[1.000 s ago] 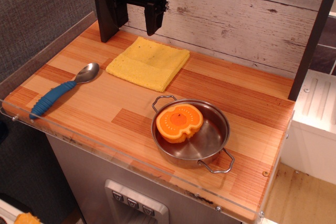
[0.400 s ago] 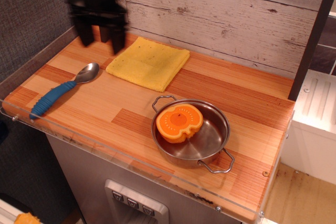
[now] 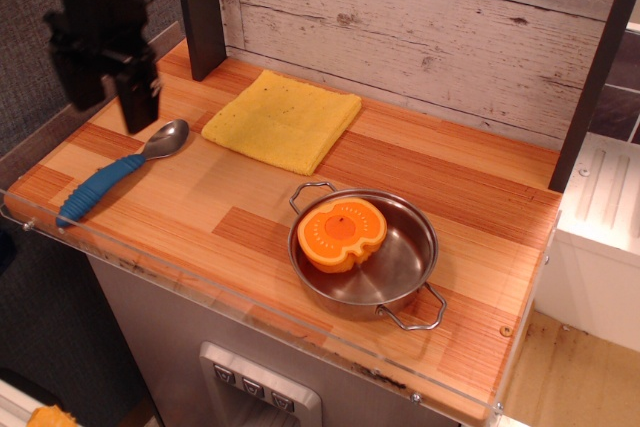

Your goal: Place the spoon on the yellow cloth

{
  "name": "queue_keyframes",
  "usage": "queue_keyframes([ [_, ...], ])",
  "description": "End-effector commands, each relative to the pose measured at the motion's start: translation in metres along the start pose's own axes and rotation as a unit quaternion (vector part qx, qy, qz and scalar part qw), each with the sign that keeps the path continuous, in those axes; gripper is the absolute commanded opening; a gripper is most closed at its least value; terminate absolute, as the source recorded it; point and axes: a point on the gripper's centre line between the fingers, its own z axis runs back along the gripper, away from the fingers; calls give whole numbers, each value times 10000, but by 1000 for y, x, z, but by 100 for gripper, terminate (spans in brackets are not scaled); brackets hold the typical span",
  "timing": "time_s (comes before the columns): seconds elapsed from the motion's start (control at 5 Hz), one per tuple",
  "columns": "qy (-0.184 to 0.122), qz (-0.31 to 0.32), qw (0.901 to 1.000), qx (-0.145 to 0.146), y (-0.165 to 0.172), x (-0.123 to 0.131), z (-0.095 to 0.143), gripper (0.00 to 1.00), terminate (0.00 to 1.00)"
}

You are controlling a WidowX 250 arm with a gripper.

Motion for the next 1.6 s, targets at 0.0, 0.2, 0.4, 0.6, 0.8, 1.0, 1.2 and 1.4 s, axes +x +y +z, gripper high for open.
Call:
queue_keyframes([
  [0.0,-125,-231,9991,331,4,-11,-13,100,0],
  [0.2,-385,-196,9985,327,6,-14,-20,100,0],
  [0.4,-593,-5,9973,422,9,-18,-32,100,0],
  [0.6,-530,83,9979,353,12,-18,-40,100,0],
  [0.8,-448,106,9986,273,12,-18,-47,100,0],
  [1.0,-385,167,9989,201,13,-17,-53,100,0],
  [1.2,-340,195,9991,149,14,-17,-56,100,0],
  [1.4,-339,222,9991,130,17,-17,-56,0,0],
])
